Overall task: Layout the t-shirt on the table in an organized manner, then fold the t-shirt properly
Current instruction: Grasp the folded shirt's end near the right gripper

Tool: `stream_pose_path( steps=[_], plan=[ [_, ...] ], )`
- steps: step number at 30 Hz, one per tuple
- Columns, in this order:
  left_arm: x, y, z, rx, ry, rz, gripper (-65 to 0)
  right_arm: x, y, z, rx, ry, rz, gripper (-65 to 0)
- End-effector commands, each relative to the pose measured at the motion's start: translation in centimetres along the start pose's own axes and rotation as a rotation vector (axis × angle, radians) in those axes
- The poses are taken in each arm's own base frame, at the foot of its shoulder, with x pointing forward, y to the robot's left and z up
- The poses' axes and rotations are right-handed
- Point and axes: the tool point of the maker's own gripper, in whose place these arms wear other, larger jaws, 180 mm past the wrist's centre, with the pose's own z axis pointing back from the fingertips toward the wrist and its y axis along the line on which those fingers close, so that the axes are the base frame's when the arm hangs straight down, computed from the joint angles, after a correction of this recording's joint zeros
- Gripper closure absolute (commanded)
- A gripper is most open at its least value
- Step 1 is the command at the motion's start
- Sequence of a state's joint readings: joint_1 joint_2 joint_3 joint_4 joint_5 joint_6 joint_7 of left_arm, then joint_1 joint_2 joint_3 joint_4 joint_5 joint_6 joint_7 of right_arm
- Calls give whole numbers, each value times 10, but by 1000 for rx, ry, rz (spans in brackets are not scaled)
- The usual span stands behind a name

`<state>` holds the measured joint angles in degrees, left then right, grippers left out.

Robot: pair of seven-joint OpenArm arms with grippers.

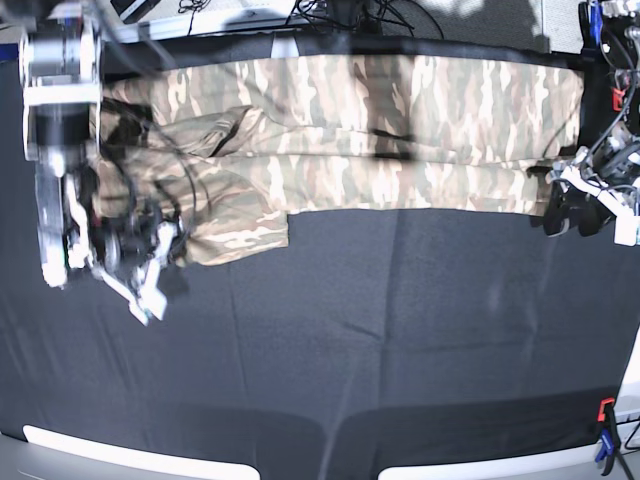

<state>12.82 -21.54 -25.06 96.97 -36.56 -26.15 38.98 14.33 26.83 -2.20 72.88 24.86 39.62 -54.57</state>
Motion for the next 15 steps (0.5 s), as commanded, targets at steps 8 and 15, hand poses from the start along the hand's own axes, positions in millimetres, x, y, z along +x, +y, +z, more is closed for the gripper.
stream_pose_path(
  steps=[8, 15],
  plan=[
    [18, -1, 2, -13, -56, -19, -371, 14, 57, 58, -48, -195, 186, 0],
    [18, -1, 2, -13, -55, -19, -371, -9, 129, 83, 31, -220, 265, 0]
  ],
)
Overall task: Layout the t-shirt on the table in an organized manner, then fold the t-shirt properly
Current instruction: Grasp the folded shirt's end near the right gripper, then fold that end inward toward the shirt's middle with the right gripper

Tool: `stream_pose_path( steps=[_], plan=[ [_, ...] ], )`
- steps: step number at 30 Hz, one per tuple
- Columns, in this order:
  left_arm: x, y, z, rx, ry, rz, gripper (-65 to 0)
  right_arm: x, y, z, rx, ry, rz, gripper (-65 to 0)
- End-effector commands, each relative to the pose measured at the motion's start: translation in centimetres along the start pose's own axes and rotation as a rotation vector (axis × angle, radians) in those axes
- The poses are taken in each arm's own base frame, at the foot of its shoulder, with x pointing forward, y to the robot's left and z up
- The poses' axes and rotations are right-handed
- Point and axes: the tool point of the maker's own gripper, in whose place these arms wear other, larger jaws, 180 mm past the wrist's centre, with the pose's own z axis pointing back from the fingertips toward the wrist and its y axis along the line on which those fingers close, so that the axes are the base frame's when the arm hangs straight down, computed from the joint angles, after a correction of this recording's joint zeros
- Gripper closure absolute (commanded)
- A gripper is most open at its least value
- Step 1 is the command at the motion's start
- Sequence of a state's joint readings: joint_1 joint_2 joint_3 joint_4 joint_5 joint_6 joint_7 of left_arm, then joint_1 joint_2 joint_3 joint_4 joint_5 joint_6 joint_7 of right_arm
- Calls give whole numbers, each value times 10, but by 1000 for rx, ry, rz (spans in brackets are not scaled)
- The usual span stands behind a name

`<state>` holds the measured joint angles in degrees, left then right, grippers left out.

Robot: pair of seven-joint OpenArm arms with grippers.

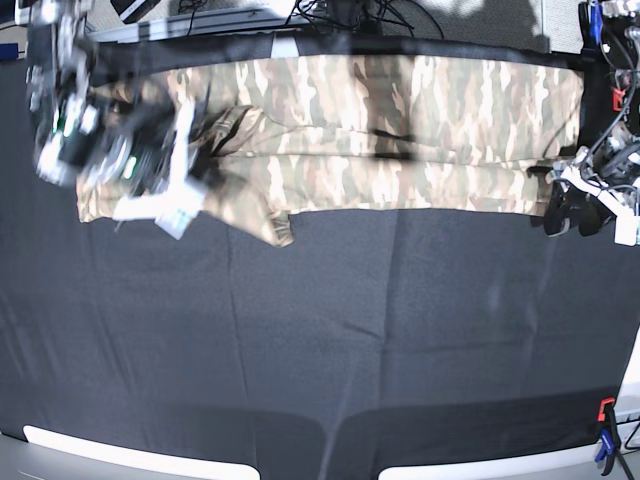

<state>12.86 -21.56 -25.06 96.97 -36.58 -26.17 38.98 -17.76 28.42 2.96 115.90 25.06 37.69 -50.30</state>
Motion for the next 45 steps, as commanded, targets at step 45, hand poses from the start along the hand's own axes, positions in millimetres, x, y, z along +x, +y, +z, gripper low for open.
stream_pose_path(
  steps=[45],
  plan=[
    [16, -1, 2, -12, -43, -18, -372, 4, 39, 19, 43, -50, -77, -241]
  ],
)
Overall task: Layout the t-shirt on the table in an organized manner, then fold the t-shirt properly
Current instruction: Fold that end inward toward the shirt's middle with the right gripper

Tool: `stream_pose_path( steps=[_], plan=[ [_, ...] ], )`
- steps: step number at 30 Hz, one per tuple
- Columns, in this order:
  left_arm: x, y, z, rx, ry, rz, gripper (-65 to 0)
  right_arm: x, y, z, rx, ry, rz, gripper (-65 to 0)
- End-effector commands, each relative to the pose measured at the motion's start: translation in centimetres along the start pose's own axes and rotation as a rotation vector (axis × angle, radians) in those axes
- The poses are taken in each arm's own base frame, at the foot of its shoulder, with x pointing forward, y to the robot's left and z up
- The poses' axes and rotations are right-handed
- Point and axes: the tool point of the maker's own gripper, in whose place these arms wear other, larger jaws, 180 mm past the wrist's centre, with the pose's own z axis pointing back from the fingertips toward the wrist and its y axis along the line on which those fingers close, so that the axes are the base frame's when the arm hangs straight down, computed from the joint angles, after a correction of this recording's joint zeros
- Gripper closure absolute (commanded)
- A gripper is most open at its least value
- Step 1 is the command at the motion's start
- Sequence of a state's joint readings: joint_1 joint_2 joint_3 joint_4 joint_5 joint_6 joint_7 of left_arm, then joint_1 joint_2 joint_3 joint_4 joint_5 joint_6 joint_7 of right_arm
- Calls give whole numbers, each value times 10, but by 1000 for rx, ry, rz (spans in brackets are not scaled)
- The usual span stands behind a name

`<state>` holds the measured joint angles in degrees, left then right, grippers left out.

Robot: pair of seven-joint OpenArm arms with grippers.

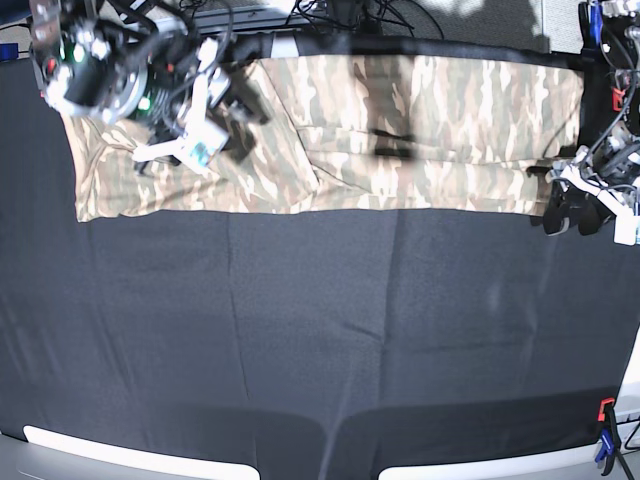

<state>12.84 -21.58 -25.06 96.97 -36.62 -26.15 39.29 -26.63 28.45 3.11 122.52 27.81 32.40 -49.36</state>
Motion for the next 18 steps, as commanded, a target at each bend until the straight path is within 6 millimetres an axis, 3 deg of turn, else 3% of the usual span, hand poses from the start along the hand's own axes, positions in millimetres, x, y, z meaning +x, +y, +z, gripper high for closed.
stream_pose_path(
  steps=[1, 6, 11, 14, 18],
  plan=[
    [16, -1, 2, -12, -47, -18, -371, 1, -3, 0, 3, -13, -7, -241],
    [16, -1, 2, -12, -47, -18, -372, -40, -19, -18, 4, 59, -124, -241],
    [16, -1, 2, -12, -47, -18, -372, -74, -46, -34, -22, 130, -222, -241],
    [16, -1, 2, -12, -47, -18, -372, -77, -59, -39, -33, 134, -249, -241],
    [15, -1, 2, -11, -43, -18, -372, -66, -47, -40, 44, 98, -259, -241]
  ],
)
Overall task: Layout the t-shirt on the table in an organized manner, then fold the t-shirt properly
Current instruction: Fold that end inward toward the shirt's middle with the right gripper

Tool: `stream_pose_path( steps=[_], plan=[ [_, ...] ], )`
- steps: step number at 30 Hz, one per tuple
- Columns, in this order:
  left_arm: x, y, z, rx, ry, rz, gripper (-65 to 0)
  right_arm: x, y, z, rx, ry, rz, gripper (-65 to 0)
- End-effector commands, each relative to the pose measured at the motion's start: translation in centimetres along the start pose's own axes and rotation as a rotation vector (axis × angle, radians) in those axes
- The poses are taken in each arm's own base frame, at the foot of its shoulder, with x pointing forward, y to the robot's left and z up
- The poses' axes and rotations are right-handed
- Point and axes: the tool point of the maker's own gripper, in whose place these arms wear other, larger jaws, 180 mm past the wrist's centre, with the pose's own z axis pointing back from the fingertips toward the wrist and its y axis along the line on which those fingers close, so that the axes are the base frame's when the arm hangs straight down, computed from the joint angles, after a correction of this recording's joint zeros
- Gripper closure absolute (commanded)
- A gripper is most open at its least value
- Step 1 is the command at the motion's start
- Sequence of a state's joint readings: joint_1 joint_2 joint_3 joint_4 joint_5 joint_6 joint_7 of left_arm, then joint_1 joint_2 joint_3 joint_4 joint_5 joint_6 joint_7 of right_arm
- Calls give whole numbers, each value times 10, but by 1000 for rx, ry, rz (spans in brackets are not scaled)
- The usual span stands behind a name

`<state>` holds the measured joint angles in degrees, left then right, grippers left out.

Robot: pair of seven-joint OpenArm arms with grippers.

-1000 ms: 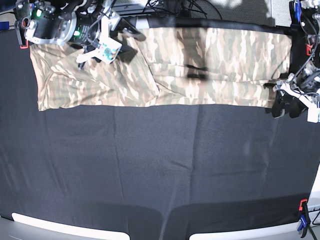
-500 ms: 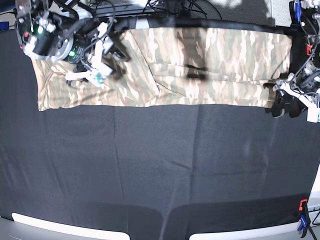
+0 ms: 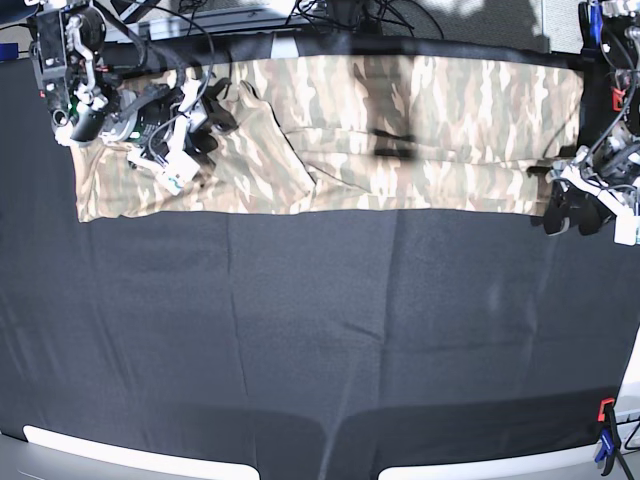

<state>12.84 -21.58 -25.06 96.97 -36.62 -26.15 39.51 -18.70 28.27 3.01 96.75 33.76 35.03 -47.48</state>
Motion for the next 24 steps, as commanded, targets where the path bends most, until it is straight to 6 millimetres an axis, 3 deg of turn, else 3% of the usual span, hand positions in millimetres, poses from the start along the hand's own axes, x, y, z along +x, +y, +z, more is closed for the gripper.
stream_pose_path(
  steps=[1, 6, 15, 24],
  plan=[
    [15, -1, 2, -10, -38, -18, -372, 9, 3, 5, 24, -24, 23, -241],
    [7, 5, 8, -10, 6, 9, -372, 36, 17, 21, 98, -122, 35, -241],
    [-26, 39, 43, 95, 66, 57, -372, 78, -32, 82, -81, -312, 29, -241],
    [-62, 68, 35, 174, 134, 200, -372, 89, -64, 130, -175, -434, -43, -241]
  ],
)
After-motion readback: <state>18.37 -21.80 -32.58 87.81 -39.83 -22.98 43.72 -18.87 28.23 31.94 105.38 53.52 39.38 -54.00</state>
